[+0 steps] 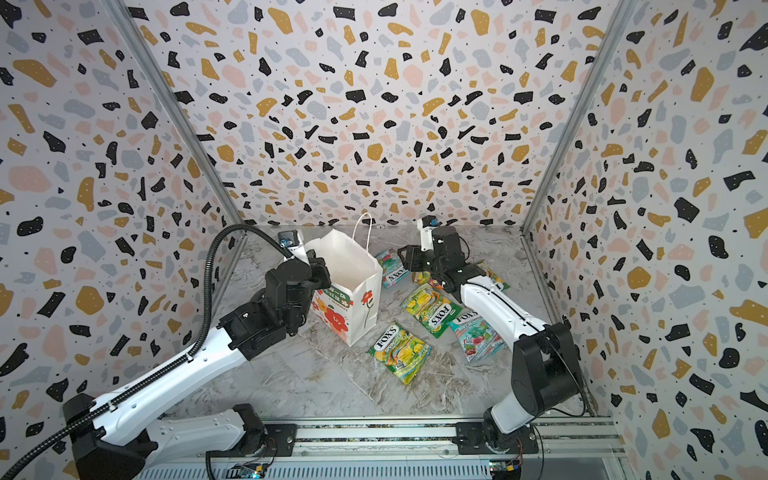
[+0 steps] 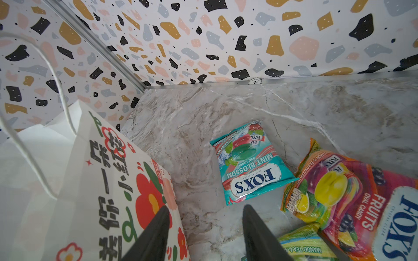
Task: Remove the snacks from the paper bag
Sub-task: 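Set the paper bag upright on the table with the left gripper and release it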
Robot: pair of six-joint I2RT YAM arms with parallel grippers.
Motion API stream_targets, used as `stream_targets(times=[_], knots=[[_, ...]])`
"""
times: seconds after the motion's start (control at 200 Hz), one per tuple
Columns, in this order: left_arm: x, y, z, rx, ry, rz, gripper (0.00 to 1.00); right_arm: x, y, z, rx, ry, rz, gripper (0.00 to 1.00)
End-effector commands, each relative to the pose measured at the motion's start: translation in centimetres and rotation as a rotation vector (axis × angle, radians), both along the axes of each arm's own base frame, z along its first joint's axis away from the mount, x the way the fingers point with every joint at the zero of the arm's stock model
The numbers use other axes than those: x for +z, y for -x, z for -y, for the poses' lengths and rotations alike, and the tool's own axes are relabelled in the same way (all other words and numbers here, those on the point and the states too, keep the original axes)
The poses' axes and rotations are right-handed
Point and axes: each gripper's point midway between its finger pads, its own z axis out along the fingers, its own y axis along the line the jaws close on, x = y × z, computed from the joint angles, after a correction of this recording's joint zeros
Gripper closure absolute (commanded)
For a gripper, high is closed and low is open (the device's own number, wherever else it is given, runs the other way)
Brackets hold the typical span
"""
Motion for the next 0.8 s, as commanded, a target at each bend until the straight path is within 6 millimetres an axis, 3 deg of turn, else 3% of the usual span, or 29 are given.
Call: stream_targets(times=[0.0,0.115,0.25,0.355,0.481,0.581,0.791], knots=[[0.2,0.2,-0.1,0.001,0.121,0.015,1.00,1.3,0.5,0.6,-0.006,0.009,0.033,0.46],[-0.9,0.3,-0.5,0.022,0.113,0.005,1.00,1.1,0.6,0.9,-0.009,0.010,0.031,0.46],[-1.9,0.4,-0.7,0.033,0.092,-0.012,0.91,1.2,0.7,1.1,-0.015,0.004,0.034,0.46],[-2.2,0.5,-0.8,0.030,0.077,-0.020,0.64,1.4,0.8,1.4,-0.026,0.001,0.037,0.46],[-1.2,0.8,-1.2,0.025,0.062,-0.007,0.20,1.6,0.8,2.0,-0.050,0.007,0.049,0.45],[0.3,1.2,-1.2,-0.002,0.044,0.010,0.03,1.7,0.7,2.9,-0.079,0.012,0.053,0.44],[4.5,2.4,-1.6,-0.067,-0.002,0.054,0.00,1.9,0.6,5.5,-0.170,0.020,0.067,0.43]])
